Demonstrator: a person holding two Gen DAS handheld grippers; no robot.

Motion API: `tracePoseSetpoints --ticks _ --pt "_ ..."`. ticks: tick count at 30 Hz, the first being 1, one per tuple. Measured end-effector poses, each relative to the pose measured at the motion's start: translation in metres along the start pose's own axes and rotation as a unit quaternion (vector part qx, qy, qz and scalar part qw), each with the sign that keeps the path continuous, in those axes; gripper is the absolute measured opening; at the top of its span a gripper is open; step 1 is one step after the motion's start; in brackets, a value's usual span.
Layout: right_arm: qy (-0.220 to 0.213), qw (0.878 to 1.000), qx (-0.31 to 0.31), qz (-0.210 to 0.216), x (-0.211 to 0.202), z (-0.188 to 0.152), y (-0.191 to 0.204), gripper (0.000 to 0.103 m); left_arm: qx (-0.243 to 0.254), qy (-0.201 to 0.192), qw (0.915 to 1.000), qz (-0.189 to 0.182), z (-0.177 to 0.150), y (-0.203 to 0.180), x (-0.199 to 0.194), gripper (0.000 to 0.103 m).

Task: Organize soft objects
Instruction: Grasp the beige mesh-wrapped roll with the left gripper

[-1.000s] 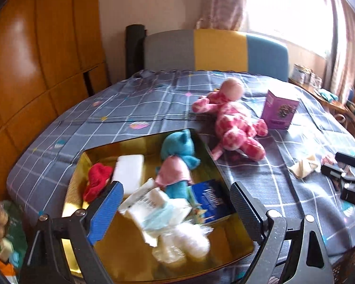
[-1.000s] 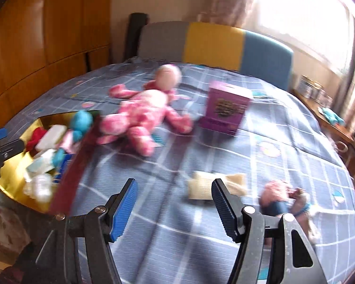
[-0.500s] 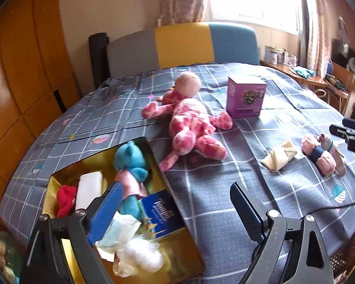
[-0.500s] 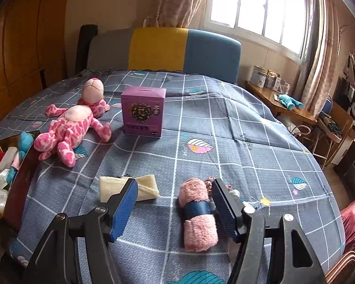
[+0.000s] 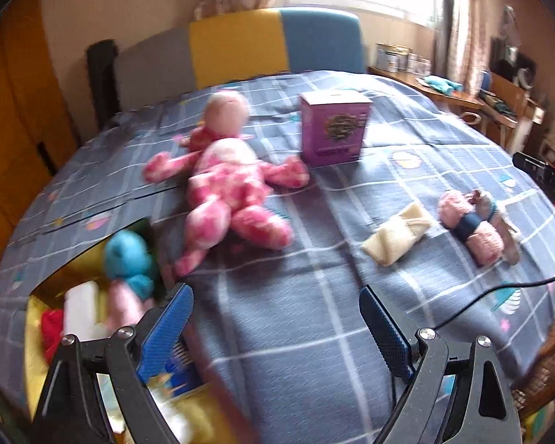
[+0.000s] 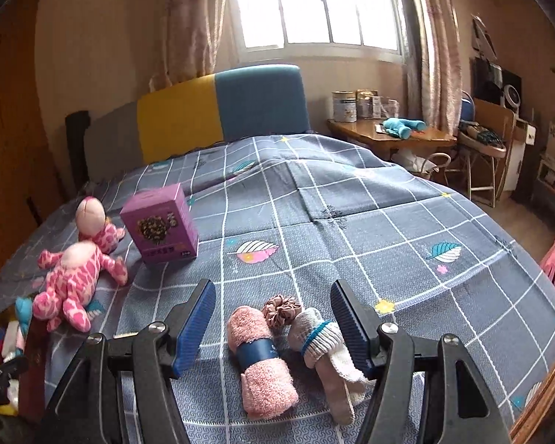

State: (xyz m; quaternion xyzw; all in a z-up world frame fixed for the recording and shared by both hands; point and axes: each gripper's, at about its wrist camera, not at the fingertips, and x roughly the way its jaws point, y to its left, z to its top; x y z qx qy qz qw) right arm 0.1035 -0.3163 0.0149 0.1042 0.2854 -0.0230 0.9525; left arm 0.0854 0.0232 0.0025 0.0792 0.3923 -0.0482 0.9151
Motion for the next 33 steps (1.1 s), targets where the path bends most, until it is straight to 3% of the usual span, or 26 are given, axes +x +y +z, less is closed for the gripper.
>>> tracePoseSetpoints --ticks 5,9,11,15,21,22,24,25,28,33 --pt "0.009 0.997 0.073 0.005 0.004 0.003 -0.027 0.066 0.043 -0.001 0.9983 -0.039 0.022 -0.035 0.018 0.092" --pt "0.027 0.995 0.099 0.013 0.01 0.002 -0.037 0.066 0.102 0.006 0.9922 -0.071 0.038 -0.072 0.04 0.089" --pt "0.031 0.994 0.108 0.016 0.011 0.001 -0.039 0.066 0.134 0.015 0.987 -0.088 0.044 -0.092 0.055 0.084" --pt "0.031 0.99 0.135 0.021 0.01 0.0 -0.049 0.066 0.184 0.028 0.9765 -0.109 0.05 -0.126 0.078 0.084" --pt "0.024 0.98 0.197 0.024 0.008 -0.003 -0.072 0.066 0.262 0.035 0.9596 -0.097 0.046 -0.17 0.114 0.084" --pt "0.025 0.978 0.206 0.025 0.009 -0.003 -0.076 0.066 0.263 0.039 0.9593 -0.096 0.046 -0.172 0.12 0.083" --pt "0.027 0.974 0.221 0.029 0.01 -0.004 -0.081 0.066 0.248 0.05 0.9618 -0.104 0.048 -0.17 0.131 0.069" --pt "0.027 0.973 0.227 0.03 0.01 -0.005 -0.083 0.066 0.235 0.06 0.9633 -0.116 0.05 -0.167 0.137 0.056" --pt "0.025 0.969 0.244 0.033 0.01 -0.006 -0.089 0.066 0.195 0.095 0.9649 -0.148 0.05 -0.159 0.153 0.053" --pt "0.028 0.964 0.262 0.036 0.011 -0.007 -0.094 0.066 0.13 0.075 0.9739 -0.17 0.053 -0.137 0.144 0.052"
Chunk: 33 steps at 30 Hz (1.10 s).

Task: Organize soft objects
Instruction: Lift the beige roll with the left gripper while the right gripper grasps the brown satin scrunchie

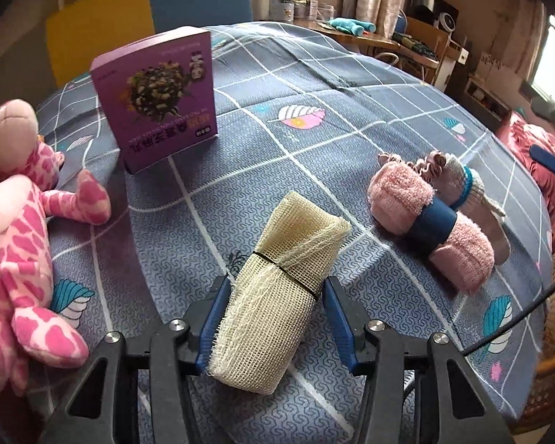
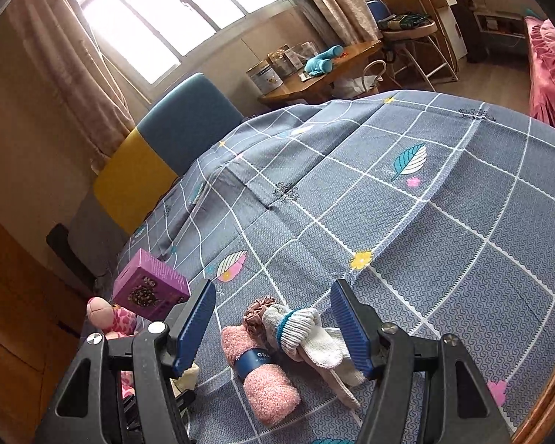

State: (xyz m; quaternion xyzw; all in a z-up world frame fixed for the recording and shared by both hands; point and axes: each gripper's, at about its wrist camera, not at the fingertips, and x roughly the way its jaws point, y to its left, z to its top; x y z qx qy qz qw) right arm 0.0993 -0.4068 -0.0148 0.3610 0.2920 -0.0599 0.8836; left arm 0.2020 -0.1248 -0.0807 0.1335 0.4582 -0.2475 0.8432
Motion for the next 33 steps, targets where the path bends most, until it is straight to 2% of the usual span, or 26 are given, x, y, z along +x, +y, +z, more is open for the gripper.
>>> tracePoseSetpoints --ticks 7,12,16,18,21,25,29,32,33 --pt "0.022 1.0 -0.006 0.009 0.007 -0.003 0.003 0.065 -0.065 -0.039 0.9971 -0.012 -0.022 0.016 -0.046 0.052" --pt "0.047 0.996 -0.078 -0.011 0.016 -0.012 0.025 0.054 -0.087 -0.045 0.9949 -0.024 -0.056 0.012 -0.07 0.052" --pt "0.109 0.981 -0.154 -0.042 0.04 -0.024 0.046 0.045 -0.089 -0.052 0.9943 -0.025 -0.075 0.01 -0.088 0.052" --pt "0.127 0.968 -0.205 -0.063 0.052 -0.03 0.057 0.043 -0.09 -0.056 0.994 -0.027 -0.082 0.011 -0.098 0.053" --pt "0.154 0.94 -0.29 -0.093 0.068 -0.036 0.076 0.041 -0.1 -0.064 0.9922 -0.038 -0.091 0.016 -0.112 0.053" --pt "0.167 0.887 -0.411 -0.13 0.083 -0.044 0.1 0.041 -0.114 -0.073 0.9897 -0.046 -0.1 0.021 -0.125 0.053" --pt "0.201 0.847 -0.47 -0.143 0.106 -0.048 0.108 0.041 -0.124 -0.079 0.9877 -0.054 -0.106 0.024 -0.132 0.053" --pt "0.237 0.829 -0.486 -0.143 0.126 -0.054 0.105 0.041 -0.13 -0.082 0.9864 -0.059 -0.109 0.025 -0.135 0.053" --pt "0.236 0.824 -0.493 -0.15 0.13 -0.056 0.105 0.041 -0.13 -0.083 0.9862 -0.06 -0.11 0.025 -0.137 0.053"
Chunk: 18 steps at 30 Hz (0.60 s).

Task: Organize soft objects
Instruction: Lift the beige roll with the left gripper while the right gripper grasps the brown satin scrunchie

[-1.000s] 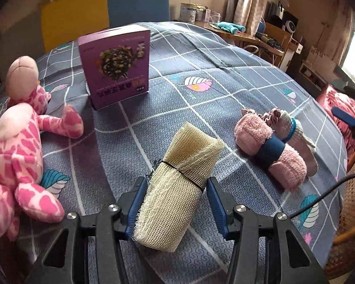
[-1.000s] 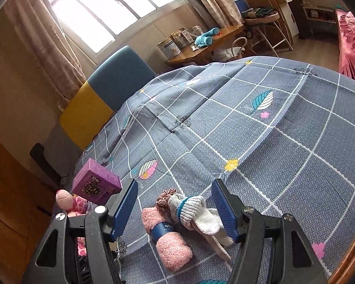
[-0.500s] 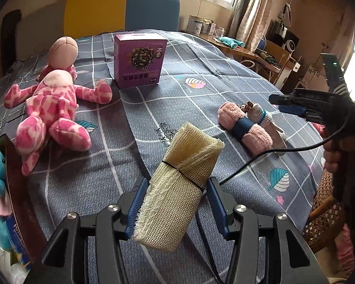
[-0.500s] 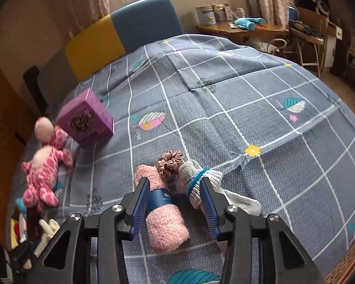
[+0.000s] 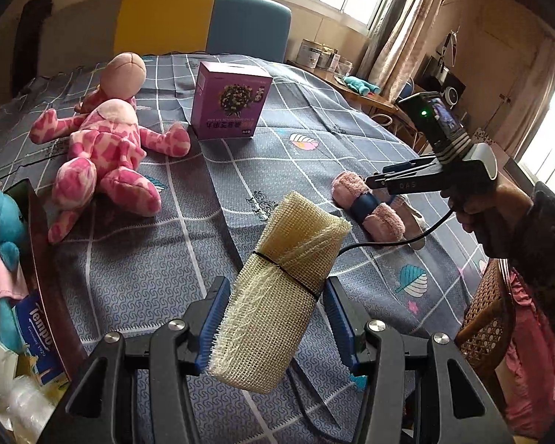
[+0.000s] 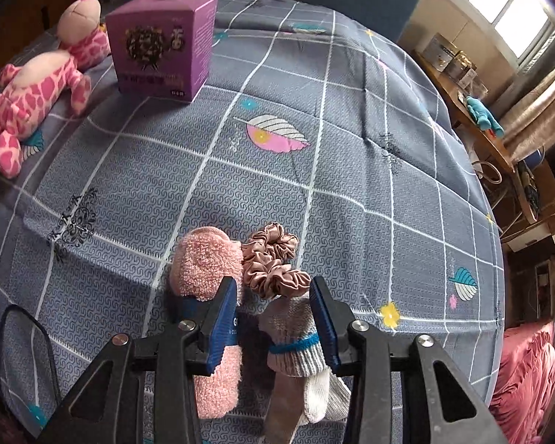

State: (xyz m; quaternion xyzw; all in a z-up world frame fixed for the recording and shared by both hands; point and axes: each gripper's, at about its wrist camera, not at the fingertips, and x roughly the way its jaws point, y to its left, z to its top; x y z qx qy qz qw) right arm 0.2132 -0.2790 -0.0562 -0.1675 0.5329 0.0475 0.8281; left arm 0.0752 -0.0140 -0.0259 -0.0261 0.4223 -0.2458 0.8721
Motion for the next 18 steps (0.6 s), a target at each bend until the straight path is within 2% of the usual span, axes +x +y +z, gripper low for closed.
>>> tracePoseSetpoints --ticks 2,4,11,14,18 --pt "-0.001 1.0 -0.003 -0.011 0.003 0.003 0.002 0.013 -0.002 -0.001 1.0 -0.002 -0.001 0.0 -0.002 0.053" --pt "-0.015 1.0 0.008 -0.002 -0.001 0.004 0.0 0.008 -0.004 -0.001 1.0 -0.002 -0.002 0.001 -0.003 0.053" --pt "-0.074 0.995 0.059 0.002 -0.03 0.004 -0.012 0.005 -0.012 -0.009 0.9999 -0.003 -0.002 0.004 -0.009 0.053" --pt "-0.1 0.991 0.089 0.025 -0.047 0.002 -0.017 0.005 -0.014 -0.014 0.9998 0.001 -0.002 0.005 -0.013 0.053" --pt "-0.143 0.984 0.098 0.046 -0.076 0.0 -0.005 0.005 -0.02 -0.024 0.9995 0.004 -0.002 0.008 -0.021 0.053"
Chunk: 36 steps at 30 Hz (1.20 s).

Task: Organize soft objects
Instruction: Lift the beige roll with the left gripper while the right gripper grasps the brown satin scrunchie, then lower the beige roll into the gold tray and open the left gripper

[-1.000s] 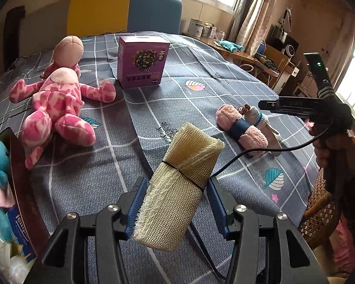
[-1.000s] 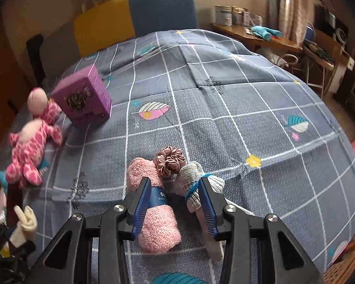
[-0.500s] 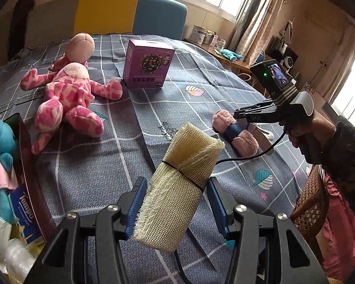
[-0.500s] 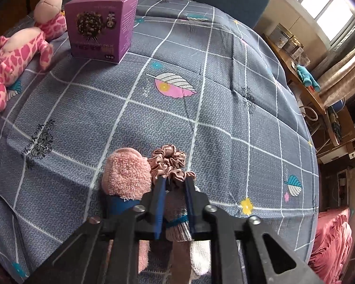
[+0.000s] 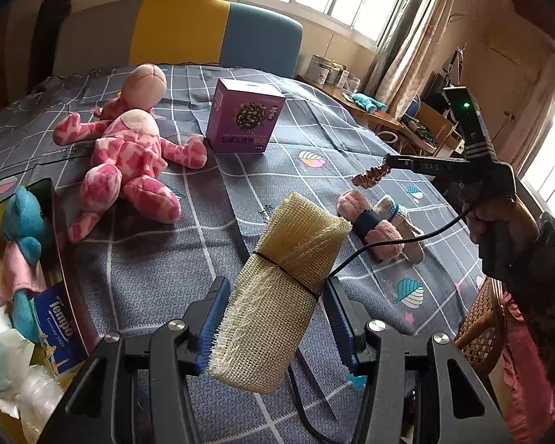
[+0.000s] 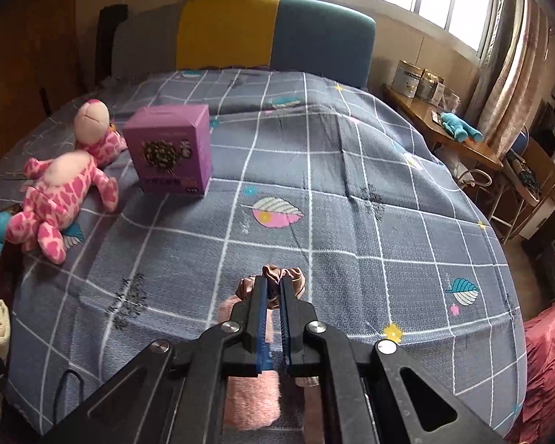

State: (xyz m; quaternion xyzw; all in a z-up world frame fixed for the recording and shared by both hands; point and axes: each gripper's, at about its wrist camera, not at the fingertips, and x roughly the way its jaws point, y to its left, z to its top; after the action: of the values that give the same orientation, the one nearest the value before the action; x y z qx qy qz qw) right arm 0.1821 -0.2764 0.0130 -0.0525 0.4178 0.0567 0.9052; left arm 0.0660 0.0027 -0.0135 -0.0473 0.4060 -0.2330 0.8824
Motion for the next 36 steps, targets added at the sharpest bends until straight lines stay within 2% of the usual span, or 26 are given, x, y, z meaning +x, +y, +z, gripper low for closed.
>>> tracePoseSetpoints --ticks 4,9,16,23,31,36 --pt "-0.023 0.998 -0.003 0.055 -0.019 -0.003 0.029 0.005 -0.006 -0.013 0.9999 0.009 0.001 0.005 -0.01 0.053" --pt "-0.024 0.992 -0.01 0.12 -0.021 -0.022 0.078 0.005 -0.019 -0.033 0.9986 0.036 0.001 0.017 -0.027 0.053" --pt "0.002 0.985 -0.01 0.173 -0.003 -0.053 0.133 0.005 -0.039 -0.058 0.9919 0.106 -0.007 0.04 -0.057 0.053" --pt "0.024 0.984 -0.006 0.178 0.011 -0.074 0.152 0.005 -0.066 -0.067 0.9816 0.166 -0.021 0.069 -0.083 0.053" --pt "0.03 0.986 -0.01 0.163 0.018 -0.082 0.158 0.005 -0.099 -0.067 0.976 0.182 -0.036 0.097 -0.103 0.053" --pt "0.029 0.986 -0.004 0.165 0.02 -0.084 0.158 0.005 -0.143 -0.075 0.9633 0.214 -0.05 0.137 -0.132 0.053"
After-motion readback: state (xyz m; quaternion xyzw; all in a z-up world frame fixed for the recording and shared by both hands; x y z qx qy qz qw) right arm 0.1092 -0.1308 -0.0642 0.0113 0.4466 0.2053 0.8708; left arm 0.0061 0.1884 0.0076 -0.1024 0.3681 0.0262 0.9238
